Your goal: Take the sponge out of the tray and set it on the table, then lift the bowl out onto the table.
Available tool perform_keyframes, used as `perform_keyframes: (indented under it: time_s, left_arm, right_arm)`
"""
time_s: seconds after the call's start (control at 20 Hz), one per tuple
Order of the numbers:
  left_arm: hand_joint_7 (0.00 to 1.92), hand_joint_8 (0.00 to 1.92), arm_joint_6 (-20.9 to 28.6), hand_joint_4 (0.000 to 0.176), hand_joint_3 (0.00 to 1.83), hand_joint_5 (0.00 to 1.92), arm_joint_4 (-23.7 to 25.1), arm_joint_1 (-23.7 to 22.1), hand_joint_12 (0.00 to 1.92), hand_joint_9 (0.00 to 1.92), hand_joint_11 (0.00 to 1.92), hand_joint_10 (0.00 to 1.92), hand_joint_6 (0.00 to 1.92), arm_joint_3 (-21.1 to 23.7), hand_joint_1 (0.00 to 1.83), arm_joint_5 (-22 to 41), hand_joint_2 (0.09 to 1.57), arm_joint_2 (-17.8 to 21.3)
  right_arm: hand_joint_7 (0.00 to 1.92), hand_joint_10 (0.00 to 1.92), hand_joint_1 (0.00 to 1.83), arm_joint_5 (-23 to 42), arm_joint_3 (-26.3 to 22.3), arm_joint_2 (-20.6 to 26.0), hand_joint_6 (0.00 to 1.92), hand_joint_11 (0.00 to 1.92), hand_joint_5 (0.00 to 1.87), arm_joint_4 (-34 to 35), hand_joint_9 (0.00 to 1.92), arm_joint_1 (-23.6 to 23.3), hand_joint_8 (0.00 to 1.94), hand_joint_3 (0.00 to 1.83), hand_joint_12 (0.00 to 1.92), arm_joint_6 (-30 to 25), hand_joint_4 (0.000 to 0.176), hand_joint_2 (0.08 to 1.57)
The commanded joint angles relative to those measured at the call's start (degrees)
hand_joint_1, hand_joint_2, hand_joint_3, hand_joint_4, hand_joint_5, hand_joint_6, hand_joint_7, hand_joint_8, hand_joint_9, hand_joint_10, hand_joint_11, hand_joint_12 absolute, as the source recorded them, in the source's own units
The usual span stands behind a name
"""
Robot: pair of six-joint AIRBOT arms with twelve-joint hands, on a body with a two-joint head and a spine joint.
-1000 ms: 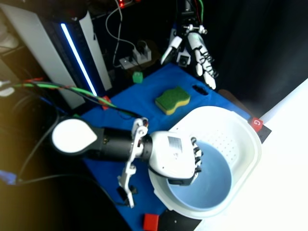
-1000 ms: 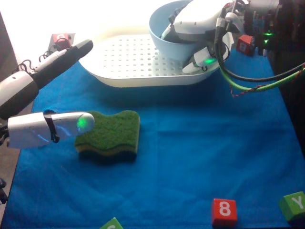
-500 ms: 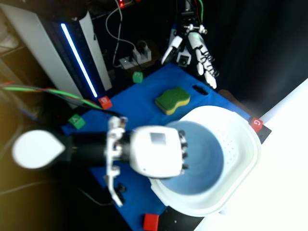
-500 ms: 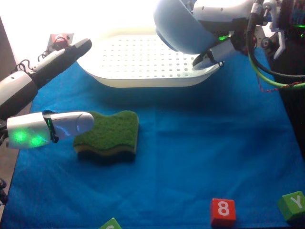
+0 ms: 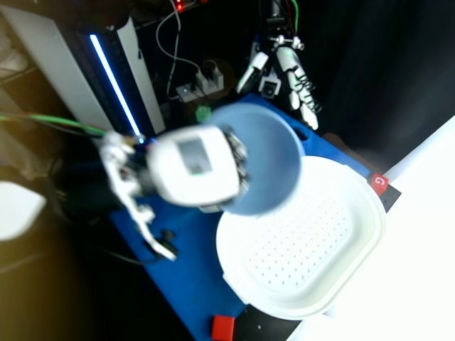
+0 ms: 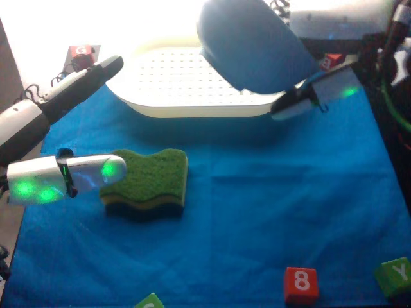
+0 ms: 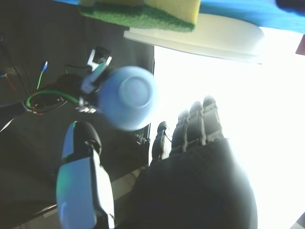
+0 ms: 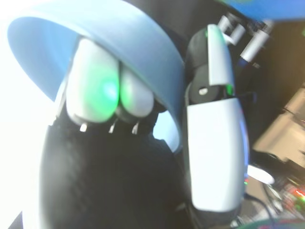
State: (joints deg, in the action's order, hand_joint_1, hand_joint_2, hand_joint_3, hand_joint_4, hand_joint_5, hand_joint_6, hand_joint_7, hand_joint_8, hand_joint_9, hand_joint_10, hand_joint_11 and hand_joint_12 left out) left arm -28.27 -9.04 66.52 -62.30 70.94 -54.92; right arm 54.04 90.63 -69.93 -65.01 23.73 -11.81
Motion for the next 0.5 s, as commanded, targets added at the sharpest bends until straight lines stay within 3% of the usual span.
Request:
perform_keyframes:
  time_s: [0.0, 0.05, 0.1, 0.15, 0.2, 0.25, 0.3, 0.4, 0.45]
  left_arm:
    - [0.00, 0.00, 0.7, 0.176, 0.00, 0.00, -0.4, -0.2, 0.00, 0.00, 0.00, 0.00, 0.00, 0.0, 0.49, 7.4, 1.01, 0.4]
    - [0.00, 0.00, 0.7, 0.176, 0.00, 0.00, -0.5, -0.1, 0.00, 0.00, 0.00, 0.00, 0.00, 0.1, 0.49, 7.6, 1.01, 0.5]
    - [0.00, 0.00, 0.7, 0.176, 0.00, 0.00, -0.6, 0.2, 0.00, 0.00, 0.00, 0.00, 0.00, 0.2, 0.49, 7.8, 1.01, 0.7]
    - [0.00, 0.00, 0.7, 0.176, 0.00, 0.00, -0.8, 0.5, 0.00, 0.00, 0.00, 0.00, 0.00, 0.3, 0.48, 7.9, 1.01, 0.9]
    - [0.00, 0.00, 0.7, 0.176, 0.00, 0.00, -0.9, 0.7, 0.00, 0.00, 0.00, 0.00, 0.00, 0.3, 0.50, 7.9, 1.00, 0.9]
    - [0.00, 0.00, 0.7, 0.163, 0.00, 0.00, -1.0, 0.9, 0.00, 0.00, 0.00, 0.00, 0.00, 0.4, 0.52, 7.9, 1.00, 1.0]
    - [0.00, 0.00, 0.7, 0.173, 0.00, 0.00, -1.0, 0.9, 0.00, 0.00, 0.00, 0.00, 0.00, 0.4, 0.53, 7.8, 0.99, 1.0]
    - [0.00, 0.00, 0.7, 0.176, 0.00, 0.00, -1.0, 0.9, 0.00, 0.00, 0.00, 0.00, 0.00, 0.4, 0.58, 7.9, 1.00, 1.0]
    - [0.00, 0.00, 0.7, 0.176, 0.00, 0.00, -1.0, 0.9, 0.00, 0.00, 0.00, 0.00, 0.00, 0.4, 0.55, 8.0, 1.00, 1.0]
  right_arm:
    - [1.41, 1.92, 1.36, 3.9, -1.3, 1.0, 1.92, 1.62, 0.94, 3.1, 1.59, -0.8, 1.94, 0.60, 1.92, 0.3, 0.171, 0.98]
    - [1.39, 1.92, 0.90, 3.9, -2.5, 1.8, 1.92, 1.56, 0.94, 1.6, 1.54, -0.6, 1.94, 0.27, 1.92, 0.3, 0.175, 1.27]
    - [1.35, 1.92, 0.80, 3.8, -3.6, 2.3, 1.92, 1.53, 0.77, -0.3, 1.51, -0.2, 1.94, 0.11, 1.92, 0.1, 0.126, 1.45]
    - [1.37, 1.92, 1.22, 3.8, -4.3, 2.6, 1.92, 1.65, 0.86, -1.9, 1.57, 0.3, 1.94, 0.00, 1.92, -0.3, 0.116, 1.35]
    - [1.37, 1.92, 1.39, 3.8, -4.5, 2.5, 1.92, 1.69, 0.91, -3.1, 1.60, 0.8, 1.94, 0.00, 1.92, -1.1, 0.112, 1.31]
    - [1.35, 1.92, 1.48, 3.8, -4.5, 2.2, 1.92, 1.71, 1.00, -4.0, 1.60, 2.0, 1.94, 0.00, 1.92, -1.4, 0.116, 1.28]
    - [1.34, 1.92, 1.53, 3.0, -4.5, 2.0, 1.92, 1.70, 1.04, -4.6, 1.59, 3.3, 1.94, 0.00, 1.92, -1.6, 0.116, 1.25]
    - [1.25, 1.92, 1.65, 2.0, -4.4, 1.6, 1.92, 1.65, 1.05, -5.0, 1.51, 5.4, 1.94, 0.00, 1.92, -2.3, 0.096, 1.19]
    - [1.21, 1.92, 1.63, 1.9, -3.9, 1.0, 1.92, 1.64, 0.99, -5.5, 1.48, 6.7, 1.94, 0.00, 1.92, -4.0, 0.037, 1.18]
